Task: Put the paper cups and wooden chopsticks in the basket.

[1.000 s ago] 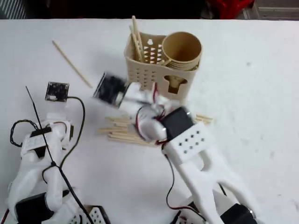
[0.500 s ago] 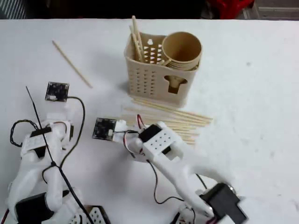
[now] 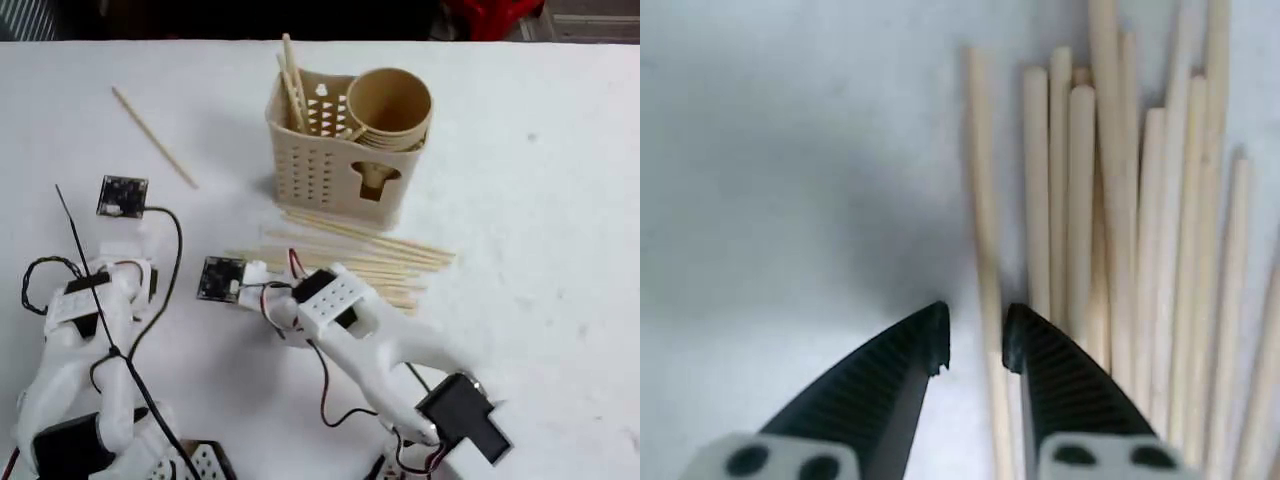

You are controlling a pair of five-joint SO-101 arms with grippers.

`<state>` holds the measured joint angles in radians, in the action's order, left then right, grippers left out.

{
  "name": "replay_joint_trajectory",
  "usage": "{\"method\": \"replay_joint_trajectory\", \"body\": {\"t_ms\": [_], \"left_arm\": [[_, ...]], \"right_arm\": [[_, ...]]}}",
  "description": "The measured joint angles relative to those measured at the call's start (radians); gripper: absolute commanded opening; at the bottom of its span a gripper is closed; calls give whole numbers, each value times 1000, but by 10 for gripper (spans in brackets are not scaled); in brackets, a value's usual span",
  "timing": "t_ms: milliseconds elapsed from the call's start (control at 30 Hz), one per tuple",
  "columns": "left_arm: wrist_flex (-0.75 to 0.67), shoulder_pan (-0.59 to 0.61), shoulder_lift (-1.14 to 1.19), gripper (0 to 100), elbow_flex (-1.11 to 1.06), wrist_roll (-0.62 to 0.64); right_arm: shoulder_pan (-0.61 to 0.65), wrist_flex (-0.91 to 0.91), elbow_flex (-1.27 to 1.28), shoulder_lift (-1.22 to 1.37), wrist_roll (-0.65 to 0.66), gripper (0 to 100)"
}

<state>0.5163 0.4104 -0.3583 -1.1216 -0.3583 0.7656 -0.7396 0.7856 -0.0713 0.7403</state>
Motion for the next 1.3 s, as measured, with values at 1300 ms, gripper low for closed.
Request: {"method": "replay_joint_trajectory", "body": {"t_ms": [1300], "left_arm": [[0, 0, 0, 98, 0, 0]], "right_arm": [[-55, -193, 0, -465, -103, 16]]}}
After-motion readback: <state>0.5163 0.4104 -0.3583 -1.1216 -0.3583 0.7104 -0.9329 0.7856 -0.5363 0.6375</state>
